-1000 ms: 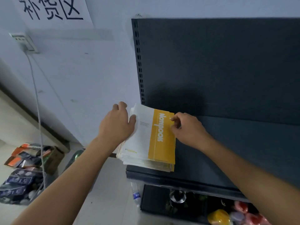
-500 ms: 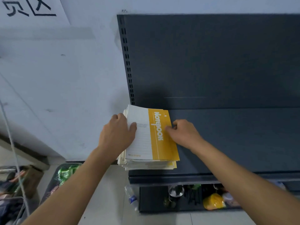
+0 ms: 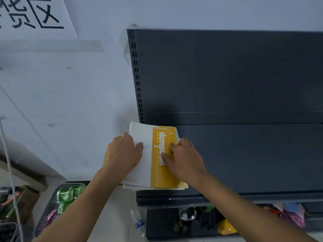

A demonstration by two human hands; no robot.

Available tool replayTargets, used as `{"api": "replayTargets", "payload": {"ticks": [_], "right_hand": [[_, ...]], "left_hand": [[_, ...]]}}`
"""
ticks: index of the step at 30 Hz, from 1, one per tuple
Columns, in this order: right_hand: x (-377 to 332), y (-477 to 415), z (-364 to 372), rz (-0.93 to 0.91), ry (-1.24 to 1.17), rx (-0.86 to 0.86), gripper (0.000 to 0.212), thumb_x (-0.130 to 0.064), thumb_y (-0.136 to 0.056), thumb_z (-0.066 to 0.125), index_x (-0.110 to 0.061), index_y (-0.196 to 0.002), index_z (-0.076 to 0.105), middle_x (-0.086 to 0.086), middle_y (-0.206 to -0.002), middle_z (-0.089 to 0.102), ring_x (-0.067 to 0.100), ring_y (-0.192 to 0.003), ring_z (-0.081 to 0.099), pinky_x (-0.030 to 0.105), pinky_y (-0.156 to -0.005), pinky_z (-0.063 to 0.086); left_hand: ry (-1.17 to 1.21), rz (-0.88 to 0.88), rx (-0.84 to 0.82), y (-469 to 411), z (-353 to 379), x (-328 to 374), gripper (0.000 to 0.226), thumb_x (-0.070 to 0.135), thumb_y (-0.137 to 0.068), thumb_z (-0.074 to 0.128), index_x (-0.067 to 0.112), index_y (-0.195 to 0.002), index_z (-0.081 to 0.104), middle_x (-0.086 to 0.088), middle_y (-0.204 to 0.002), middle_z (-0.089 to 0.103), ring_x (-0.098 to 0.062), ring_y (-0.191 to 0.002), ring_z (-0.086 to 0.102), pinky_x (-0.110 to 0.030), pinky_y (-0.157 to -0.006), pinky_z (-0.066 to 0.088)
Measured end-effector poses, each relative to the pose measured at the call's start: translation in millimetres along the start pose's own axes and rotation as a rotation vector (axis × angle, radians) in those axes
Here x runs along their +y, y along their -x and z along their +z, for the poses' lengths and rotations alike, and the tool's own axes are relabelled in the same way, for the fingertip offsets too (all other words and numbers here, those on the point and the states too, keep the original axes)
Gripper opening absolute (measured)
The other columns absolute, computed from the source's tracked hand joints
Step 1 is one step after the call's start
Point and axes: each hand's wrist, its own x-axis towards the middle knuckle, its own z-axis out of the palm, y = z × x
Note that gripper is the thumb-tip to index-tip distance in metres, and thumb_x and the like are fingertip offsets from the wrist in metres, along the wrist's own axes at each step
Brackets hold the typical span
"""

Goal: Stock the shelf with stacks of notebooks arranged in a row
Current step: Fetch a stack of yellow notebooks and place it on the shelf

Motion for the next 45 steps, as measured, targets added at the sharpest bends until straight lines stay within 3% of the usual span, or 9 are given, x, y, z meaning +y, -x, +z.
{"api": "replayTargets", "payload": {"ticks": [4,10,15,19,23,25,29,34,45], "right_hand": [[-1,3,-1,0.011,-0.012,-0.034,0.044,-0.052,-0.101,0.043,-0.017,-0.123,0.059,0.002,-0.124,0.044,0.018,-0.124,0.040,0.034,-0.092,0.049],[-2,-4,-5,0.252,-0.289,-0.050,0.034,-0.039,-0.095,0.058,-0.008,-0.084,0.061,0.008,-0.103,0.055,0.026,-0.108,0.053,0.039,-0.088,0.049],[-2,-5,-9,0.327,-0.487,-0.064,0.035,-0.033,-0.091,0.066,-0.013,-0.119,0.065,0.001,-0.116,0.061,0.018,-0.109,0.059,0.039,-0.094,0.054],[-7,3,-12,0.289,-0.551,-0.074,0.020,-0.024,-0.094,0.066,-0.011,-0.109,0.071,-0.003,-0.104,0.070,0.013,-0.093,0.066,0.034,-0.087,0.058],[-8,4,-16,0.336,-0.587,-0.093,0.032,-0.021,-0.092,0.068,0.001,-0.115,0.071,0.010,-0.113,0.072,0.024,-0.103,0.069,0.043,-0.094,0.057],[-7,2,-18,0.360,-0.609,-0.109,0.034,-0.021,-0.091,0.068,0.003,-0.114,0.071,0.015,-0.113,0.072,0.024,-0.095,0.070,0.046,-0.093,0.057],[-6,-4,-15,0.377,-0.635,-0.152,0.031,-0.023,-0.090,0.069,0.003,-0.107,0.073,0.011,-0.091,0.071,0.018,-0.075,0.063,0.044,-0.086,0.059],[-7,-7,-9,0.341,-0.567,-0.155,0.034,-0.031,-0.089,0.068,-0.002,-0.108,0.073,0.012,-0.106,0.070,0.024,-0.095,0.069,0.043,-0.085,0.059],[-19,-1,-11,0.236,-0.352,-0.215,0.026,-0.041,-0.095,0.060,-0.016,-0.090,0.061,0.012,-0.138,0.039,0.032,-0.127,0.042,0.037,-0.100,0.045]], "left_hand": [[0.008,-0.027,-0.024,3,-6,1,0.030,0.042,-0.098,0.053,0.014,-0.092,0.047,0.007,-0.075,0.044,-0.009,-0.061,0.043,-0.021,-0.048,0.027],[0.027,-0.024,-0.025,7,-8,4,0.028,0.041,-0.098,0.054,0.014,-0.094,0.047,0.008,-0.076,0.045,-0.009,-0.062,0.043,-0.020,-0.048,0.027],[-0.019,-0.014,-0.013,8,-8,5,0.033,0.042,-0.096,0.056,0.017,-0.078,0.043,0.003,-0.076,0.049,-0.008,-0.062,0.046,-0.022,-0.048,0.030],[-0.066,0.002,-0.005,9,-10,6,0.036,0.039,-0.095,0.057,0.017,-0.071,0.041,0.002,-0.073,0.051,-0.011,-0.062,0.049,-0.025,-0.050,0.036],[-0.092,0.003,-0.021,12,-14,9,0.034,0.035,-0.095,0.056,0.016,-0.072,0.040,0.002,-0.074,0.050,-0.010,-0.062,0.046,-0.027,-0.052,0.033],[-0.048,-0.021,-0.045,14,-16,12,0.031,0.032,-0.097,0.055,0.016,-0.075,0.040,0.002,-0.076,0.048,-0.009,-0.063,0.045,-0.024,-0.050,0.031],[0.025,-0.063,-0.053,17,-22,14,0.027,0.025,-0.097,0.055,0.014,-0.078,0.040,-0.001,-0.080,0.050,-0.012,-0.066,0.048,-0.024,-0.048,0.031],[-0.044,-0.047,0.033,20,-21,14,0.028,0.023,-0.095,0.056,0.013,-0.073,0.041,-0.001,-0.074,0.050,-0.013,-0.060,0.045,-0.024,-0.046,0.028],[-0.413,0.041,0.093,27,-28,28,0.030,0.024,-0.095,0.061,0.017,-0.075,0.040,0.005,-0.069,0.040,-0.012,-0.057,0.041,-0.023,-0.045,0.029]]}}
